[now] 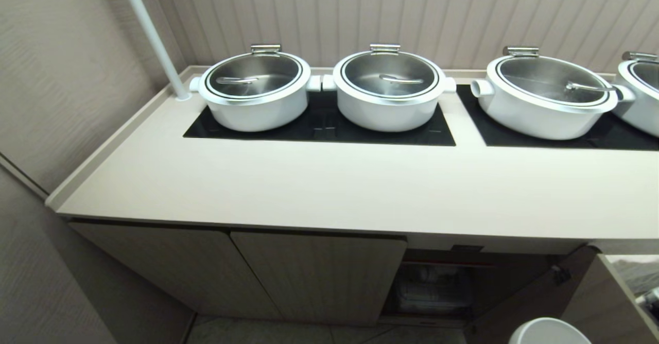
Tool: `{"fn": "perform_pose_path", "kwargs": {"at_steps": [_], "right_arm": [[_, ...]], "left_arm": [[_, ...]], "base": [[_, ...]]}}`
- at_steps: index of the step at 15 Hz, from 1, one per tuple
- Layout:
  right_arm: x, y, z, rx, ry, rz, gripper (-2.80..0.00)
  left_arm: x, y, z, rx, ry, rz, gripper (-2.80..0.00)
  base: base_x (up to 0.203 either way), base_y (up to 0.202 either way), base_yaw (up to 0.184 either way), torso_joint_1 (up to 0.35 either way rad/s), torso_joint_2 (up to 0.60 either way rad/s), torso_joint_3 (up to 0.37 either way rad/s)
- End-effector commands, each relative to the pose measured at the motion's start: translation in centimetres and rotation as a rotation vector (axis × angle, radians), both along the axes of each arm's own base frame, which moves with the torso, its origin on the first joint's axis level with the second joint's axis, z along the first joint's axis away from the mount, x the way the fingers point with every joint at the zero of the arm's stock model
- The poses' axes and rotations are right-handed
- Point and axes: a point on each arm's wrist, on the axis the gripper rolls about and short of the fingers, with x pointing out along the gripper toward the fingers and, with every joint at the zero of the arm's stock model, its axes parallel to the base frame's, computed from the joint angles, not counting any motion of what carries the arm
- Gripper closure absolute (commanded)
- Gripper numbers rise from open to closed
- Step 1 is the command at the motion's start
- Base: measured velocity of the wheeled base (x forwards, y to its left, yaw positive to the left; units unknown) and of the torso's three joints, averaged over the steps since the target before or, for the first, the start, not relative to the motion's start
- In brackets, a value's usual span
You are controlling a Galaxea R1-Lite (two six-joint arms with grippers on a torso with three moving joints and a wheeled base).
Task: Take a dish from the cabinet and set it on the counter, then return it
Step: Place it on the table
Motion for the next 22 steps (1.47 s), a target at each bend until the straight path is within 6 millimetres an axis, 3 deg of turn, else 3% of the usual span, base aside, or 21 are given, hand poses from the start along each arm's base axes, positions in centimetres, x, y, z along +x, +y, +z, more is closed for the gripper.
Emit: {"fn": "perform_pose_path", "kwargs": {"at_steps": [1, 22], "right_arm": [[0.06, 0.01, 0.05, 0.001, -0.003, 0.002, 0.00], [0.12, 0.01, -0.03, -0.002, 0.002, 0.005, 0.00]], "left_arm": [[-0.01, 0.00, 0.03, -0.001, -0.002, 0.001, 0.00], [-0.01, 0.00, 0.03, -0.001, -0.002, 0.001, 0.00]], "base": [[0.000, 0.000, 0.000, 0.072, -0.16, -0.072], [0.000, 0.000, 0.000, 0.047, -0.09, -0.045]]}}
